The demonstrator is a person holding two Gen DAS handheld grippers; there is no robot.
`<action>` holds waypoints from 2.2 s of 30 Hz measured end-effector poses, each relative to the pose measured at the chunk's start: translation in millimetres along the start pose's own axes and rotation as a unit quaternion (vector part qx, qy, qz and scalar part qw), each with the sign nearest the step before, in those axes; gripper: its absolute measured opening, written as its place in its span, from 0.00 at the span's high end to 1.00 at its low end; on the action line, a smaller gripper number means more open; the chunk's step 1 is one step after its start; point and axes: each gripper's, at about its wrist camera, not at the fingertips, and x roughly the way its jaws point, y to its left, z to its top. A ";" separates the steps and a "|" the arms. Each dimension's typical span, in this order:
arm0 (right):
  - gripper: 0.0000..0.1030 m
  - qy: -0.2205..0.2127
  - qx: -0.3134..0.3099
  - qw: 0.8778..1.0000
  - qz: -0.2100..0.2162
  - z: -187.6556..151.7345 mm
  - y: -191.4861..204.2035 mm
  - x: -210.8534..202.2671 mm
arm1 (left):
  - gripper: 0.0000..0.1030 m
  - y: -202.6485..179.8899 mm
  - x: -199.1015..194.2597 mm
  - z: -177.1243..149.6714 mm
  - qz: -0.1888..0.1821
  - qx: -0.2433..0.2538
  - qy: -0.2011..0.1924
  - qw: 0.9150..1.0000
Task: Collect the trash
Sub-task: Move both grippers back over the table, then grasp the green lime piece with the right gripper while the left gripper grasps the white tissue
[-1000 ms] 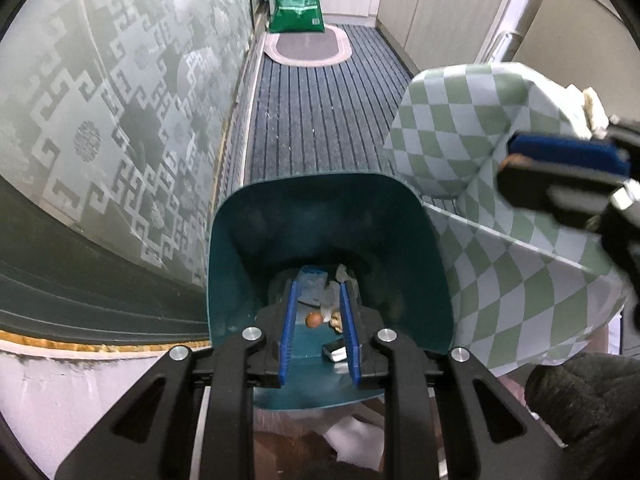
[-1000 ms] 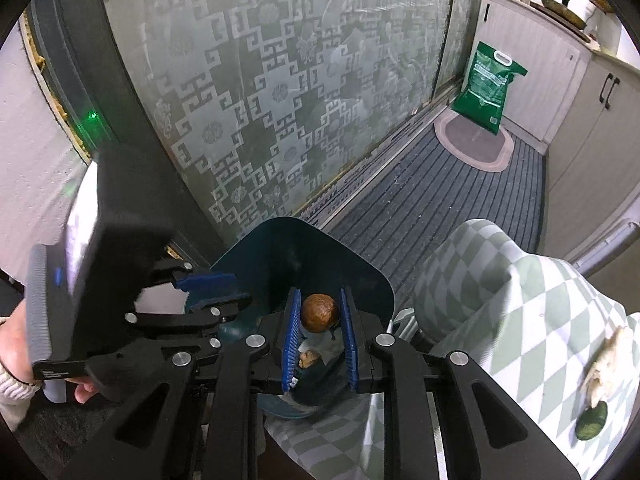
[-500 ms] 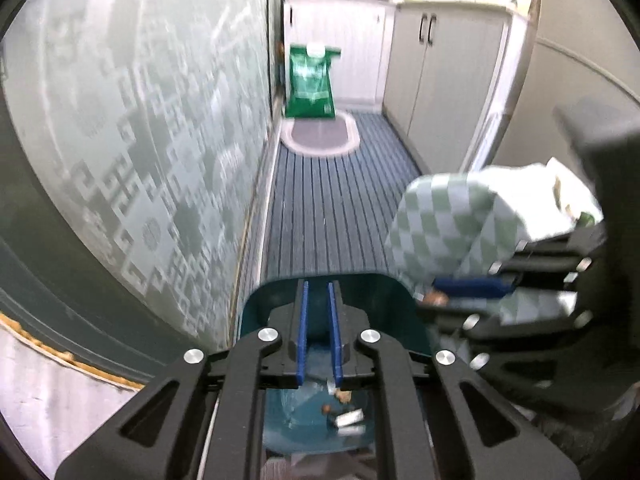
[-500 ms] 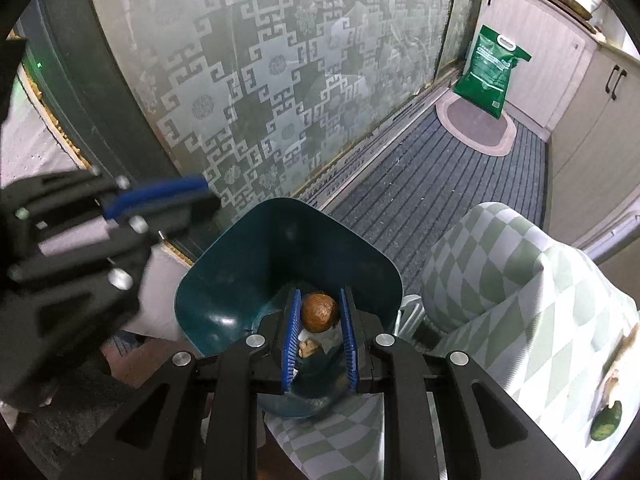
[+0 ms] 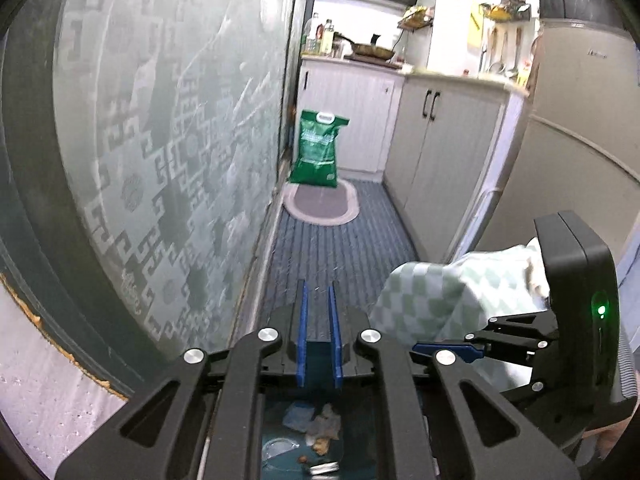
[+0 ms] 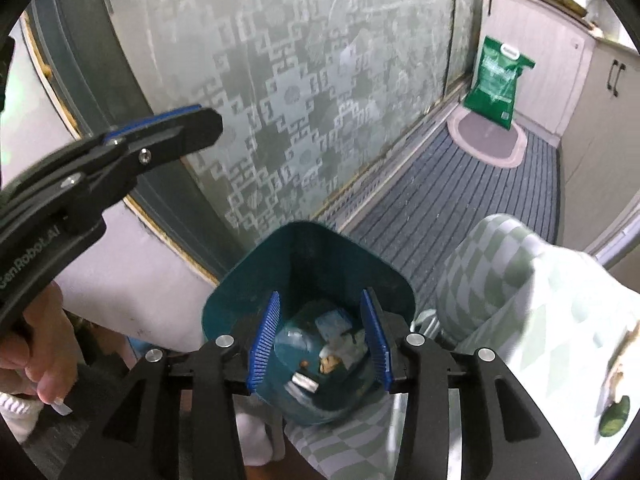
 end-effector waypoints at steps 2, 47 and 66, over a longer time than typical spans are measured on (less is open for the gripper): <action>0.53 -0.017 0.004 1.000 -0.006 -0.5 -5.6 -10.3 | 0.88 -7.0 -2.9 4.8 -0.011 -0.005 -0.006 1.000; 0.64 -0.075 0.184 0.968 -0.150 -100.1 -180.0 -93.3 | 0.54 -168.7 45.6 13.0 -0.105 0.047 0.037 0.993; 0.70 -0.101 0.194 0.966 -0.137 -131.9 -195.4 -138.6 | 0.55 -226.4 88.2 2.5 -0.141 0.055 0.092 0.984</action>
